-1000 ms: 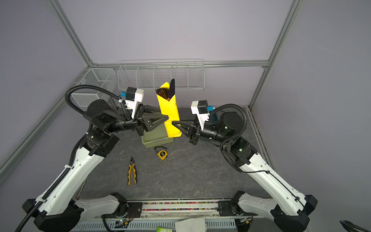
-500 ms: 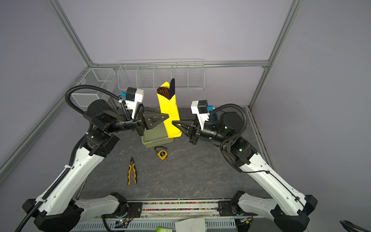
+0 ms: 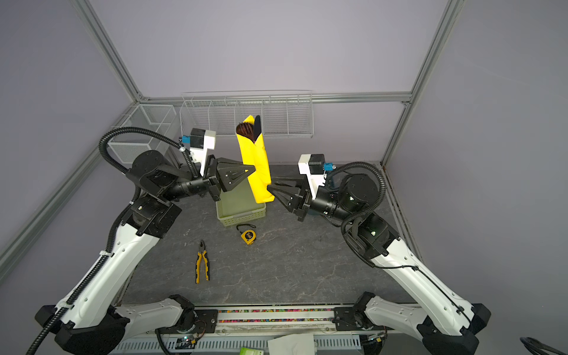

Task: Place the utensils on the paper napkin and roll it up
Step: 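Release the bundle with the right gripper and move the left gripper toward the green basket, then lower the napkin bundle into the green basket with the left gripper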

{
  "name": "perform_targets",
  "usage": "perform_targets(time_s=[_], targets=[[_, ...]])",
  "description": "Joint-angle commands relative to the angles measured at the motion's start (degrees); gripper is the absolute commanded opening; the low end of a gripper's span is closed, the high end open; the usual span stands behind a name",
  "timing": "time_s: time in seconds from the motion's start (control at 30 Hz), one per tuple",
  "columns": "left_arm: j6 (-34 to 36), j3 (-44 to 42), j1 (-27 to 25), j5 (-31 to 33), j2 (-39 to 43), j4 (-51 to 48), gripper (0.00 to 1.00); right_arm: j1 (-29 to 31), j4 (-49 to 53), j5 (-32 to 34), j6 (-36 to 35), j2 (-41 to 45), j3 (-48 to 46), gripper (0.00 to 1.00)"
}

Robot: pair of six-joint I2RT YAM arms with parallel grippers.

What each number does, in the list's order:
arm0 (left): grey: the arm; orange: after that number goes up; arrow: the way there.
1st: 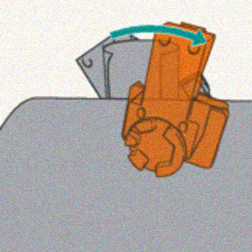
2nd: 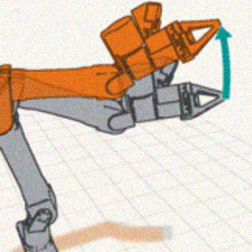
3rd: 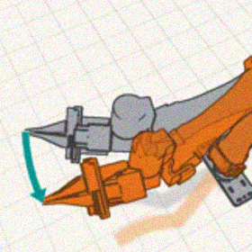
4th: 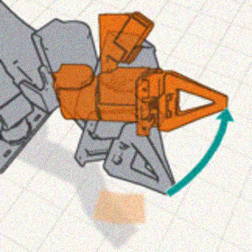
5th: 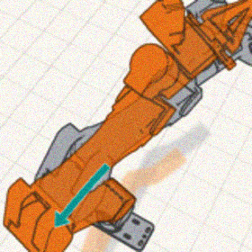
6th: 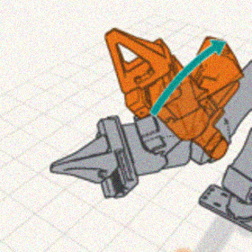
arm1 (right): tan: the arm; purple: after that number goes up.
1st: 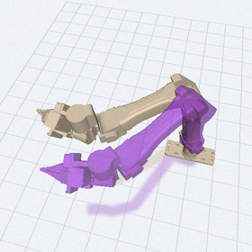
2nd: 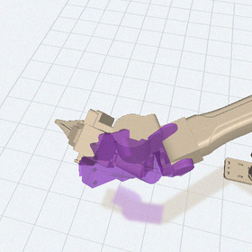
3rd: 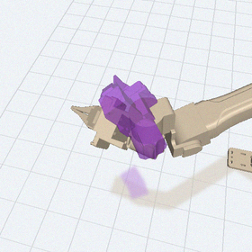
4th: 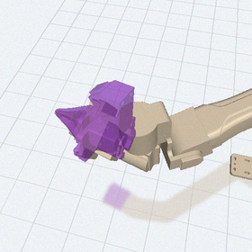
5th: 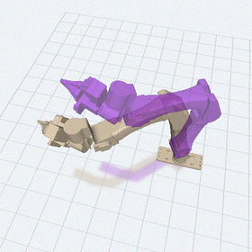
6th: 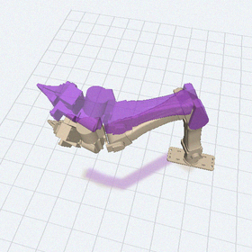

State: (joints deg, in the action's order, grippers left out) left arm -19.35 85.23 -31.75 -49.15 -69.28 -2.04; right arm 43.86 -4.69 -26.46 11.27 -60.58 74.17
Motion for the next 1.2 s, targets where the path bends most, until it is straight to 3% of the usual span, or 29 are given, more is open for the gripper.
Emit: perform_targets(time_s=[0.0,0.57,0.9,1.17], targets=[[-2.4,0.6,1.6,2.8,-1.1,1.9,0.00,0.1,0.3,1.6,-2.2,1.9,-1.2,0.30],[-21.1,-6.4,17.1,-0.3,-8.3,8.8,0.00,0.0,1.8,2.6,-2.6,1.9,-1.5,0.28],[-21.3,-15.0,24.0,-2.1,-14.5,8.7,0.00,0.0,2.2,2.1,-2.7,1.7,-1.3,0.26],[-20.6,-18.8,25.5,-3.1,-24.6,11.6,0.00,-0.1,2.8,2.1,-3.0,2.0,-1.5,0.26]])
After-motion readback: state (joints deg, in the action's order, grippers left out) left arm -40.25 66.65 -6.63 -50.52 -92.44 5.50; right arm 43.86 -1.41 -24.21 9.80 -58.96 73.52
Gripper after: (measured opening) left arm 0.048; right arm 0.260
